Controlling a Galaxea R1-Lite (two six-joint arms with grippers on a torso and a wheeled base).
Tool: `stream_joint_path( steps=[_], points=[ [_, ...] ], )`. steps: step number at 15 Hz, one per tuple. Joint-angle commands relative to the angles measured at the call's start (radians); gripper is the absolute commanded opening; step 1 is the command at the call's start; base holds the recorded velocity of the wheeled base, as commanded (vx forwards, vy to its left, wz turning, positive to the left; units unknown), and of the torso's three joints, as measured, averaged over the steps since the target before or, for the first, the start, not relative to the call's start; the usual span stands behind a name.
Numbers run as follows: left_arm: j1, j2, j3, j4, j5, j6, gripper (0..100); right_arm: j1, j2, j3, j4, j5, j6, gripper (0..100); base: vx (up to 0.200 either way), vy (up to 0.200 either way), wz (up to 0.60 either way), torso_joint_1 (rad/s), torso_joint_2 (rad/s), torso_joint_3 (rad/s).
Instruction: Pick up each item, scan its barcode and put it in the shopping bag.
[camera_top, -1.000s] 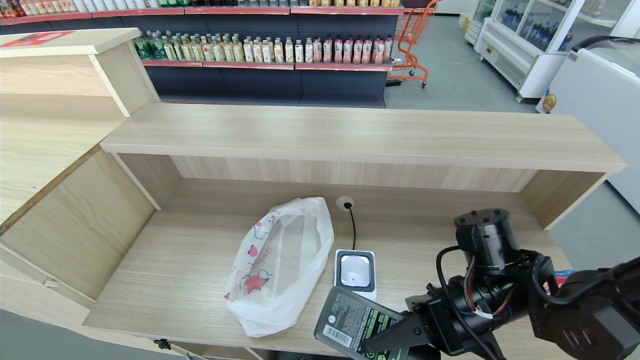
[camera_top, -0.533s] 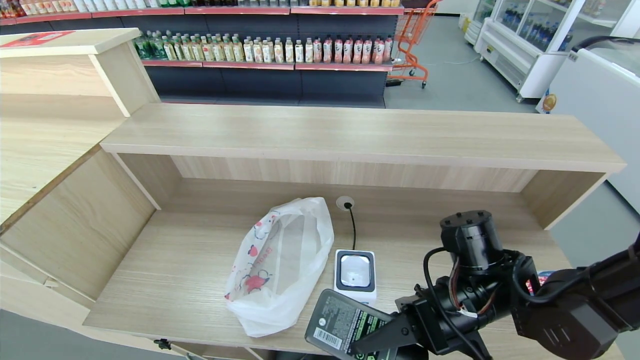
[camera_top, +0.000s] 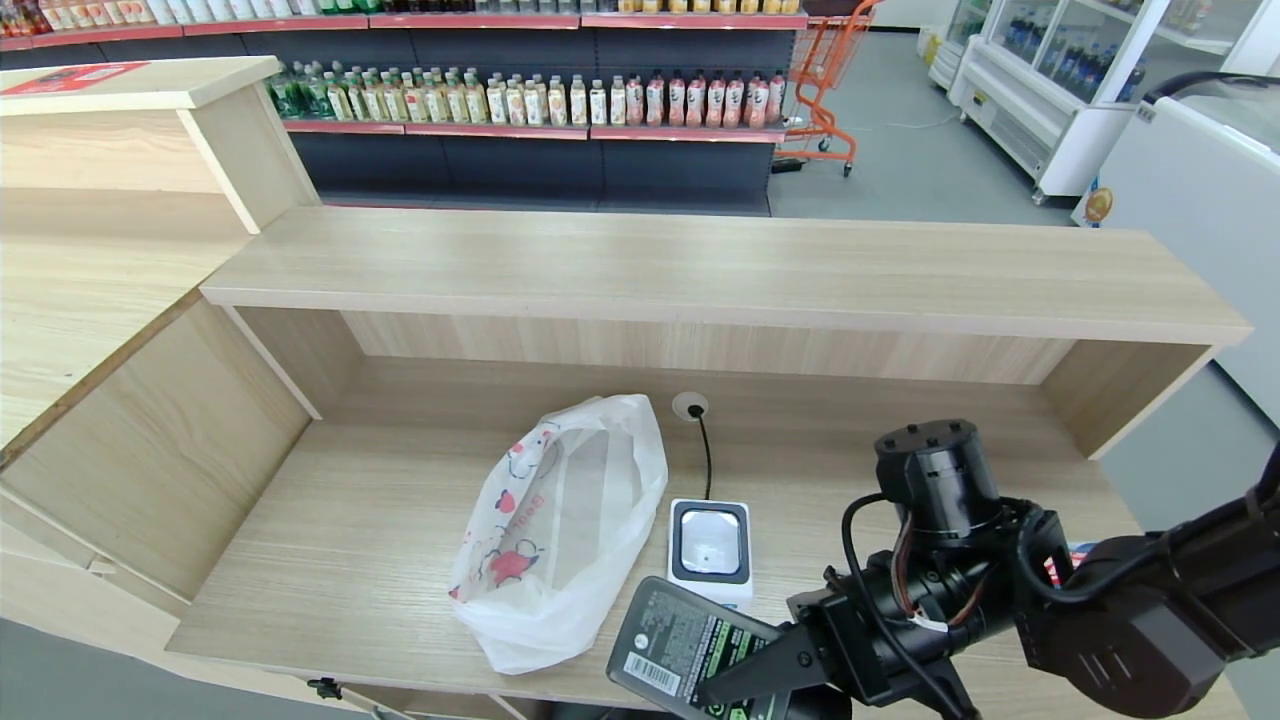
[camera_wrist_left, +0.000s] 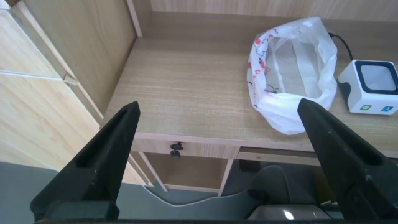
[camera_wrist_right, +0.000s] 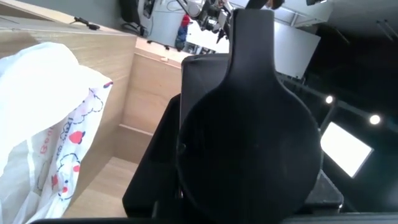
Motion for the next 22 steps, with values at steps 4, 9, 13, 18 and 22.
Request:
stream_joint_path(
  steps=[4, 9, 13, 18, 22],
  points=[
    [0.0, 0.002, 0.0, 0.0, 0.0, 0.0, 100, 0.022, -0.101, -0.035, 0.005, -0.006, 0.288, 0, 0.0, 0.0, 0.0, 0.0, 0.0, 0.0],
    [0.001, 0.002, 0.0, 0.0, 0.0, 0.0, 100, -0.256, -0.554, 0.038, 0.017, -0.19, 1.432, 0, 0.0, 0.0, 0.0, 0.0, 0.0, 0.0],
    [0.0, 0.002, 0.0, 0.0, 0.0, 0.0, 100, -0.576, -0.594, 0.184, 0.027, -0.293, 2.509, 0, 0.0, 0.0, 0.0, 0.0, 0.0, 0.0],
    [0.0, 0.002, 0.0, 0.0, 0.0, 0.0, 100, -0.394, -0.351, 0.175, 0.085, -0.357, 2.92, 0, 0.0, 0.0, 0.0, 0.0, 0.0, 0.0],
    [0.0, 0.002, 0.0, 0.0, 0.0, 0.0, 100, -0.316, -0.068, -0.011, 0.064, -0.375, 2.917, 0, 0.0, 0.0, 0.0, 0.0, 0.0, 0.0]
  ],
)
